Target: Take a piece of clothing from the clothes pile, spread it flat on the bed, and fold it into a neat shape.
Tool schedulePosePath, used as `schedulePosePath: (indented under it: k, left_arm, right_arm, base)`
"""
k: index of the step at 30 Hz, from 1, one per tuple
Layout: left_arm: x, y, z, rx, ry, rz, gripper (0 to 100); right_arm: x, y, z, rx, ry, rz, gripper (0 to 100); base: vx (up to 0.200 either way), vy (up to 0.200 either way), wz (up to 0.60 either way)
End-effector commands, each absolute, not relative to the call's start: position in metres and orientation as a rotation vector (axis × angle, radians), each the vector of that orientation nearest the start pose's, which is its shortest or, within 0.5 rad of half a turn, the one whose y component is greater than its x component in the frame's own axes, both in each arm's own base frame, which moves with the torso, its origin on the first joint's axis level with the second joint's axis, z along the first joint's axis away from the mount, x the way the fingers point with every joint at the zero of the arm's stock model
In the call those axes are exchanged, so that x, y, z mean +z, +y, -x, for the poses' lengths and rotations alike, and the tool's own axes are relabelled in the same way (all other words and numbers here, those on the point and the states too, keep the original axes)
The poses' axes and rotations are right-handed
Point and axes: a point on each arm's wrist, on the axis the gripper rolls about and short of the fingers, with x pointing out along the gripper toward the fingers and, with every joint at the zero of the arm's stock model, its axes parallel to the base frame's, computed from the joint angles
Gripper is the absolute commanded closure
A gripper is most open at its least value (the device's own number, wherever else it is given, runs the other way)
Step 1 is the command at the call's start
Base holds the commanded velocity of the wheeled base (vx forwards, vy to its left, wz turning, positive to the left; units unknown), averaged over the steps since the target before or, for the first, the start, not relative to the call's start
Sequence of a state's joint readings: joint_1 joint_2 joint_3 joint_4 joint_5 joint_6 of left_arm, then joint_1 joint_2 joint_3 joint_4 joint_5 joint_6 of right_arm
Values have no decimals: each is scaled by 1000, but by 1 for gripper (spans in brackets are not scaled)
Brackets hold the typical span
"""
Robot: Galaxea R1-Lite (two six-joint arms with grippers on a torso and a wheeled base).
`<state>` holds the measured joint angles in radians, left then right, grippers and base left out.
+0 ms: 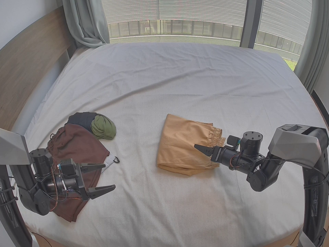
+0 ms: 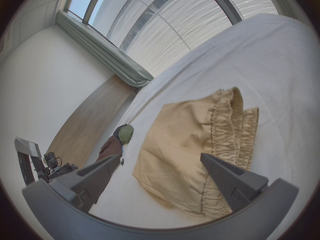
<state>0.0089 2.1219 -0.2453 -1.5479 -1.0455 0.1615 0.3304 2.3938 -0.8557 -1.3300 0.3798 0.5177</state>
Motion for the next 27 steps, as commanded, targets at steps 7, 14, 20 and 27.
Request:
schedulePosePath:
  k: [7, 14, 20, 27]
  left_arm:
    - [85, -30, -228, -1265, 60, -27, 0]
    - [92, -59, -206, -1406, 58, -26, 0]
    - [98, -77, -195, -1497, 39, -35, 0]
    - [113, -66, -159, -1371, 19, -57, 0]
  right_arm:
    - [115, 100, -294, 605, 173, -306, 0]
    - [142, 56, -261, 486, 68, -182, 0]
    - [159, 15, -246, 338, -22, -114, 0]
    - [161, 12, -204, 323, -44, -89, 0]
  base:
    - [0, 0, 0]
    - [0, 0, 0]
    - [0, 0, 0]
    - [0, 0, 0]
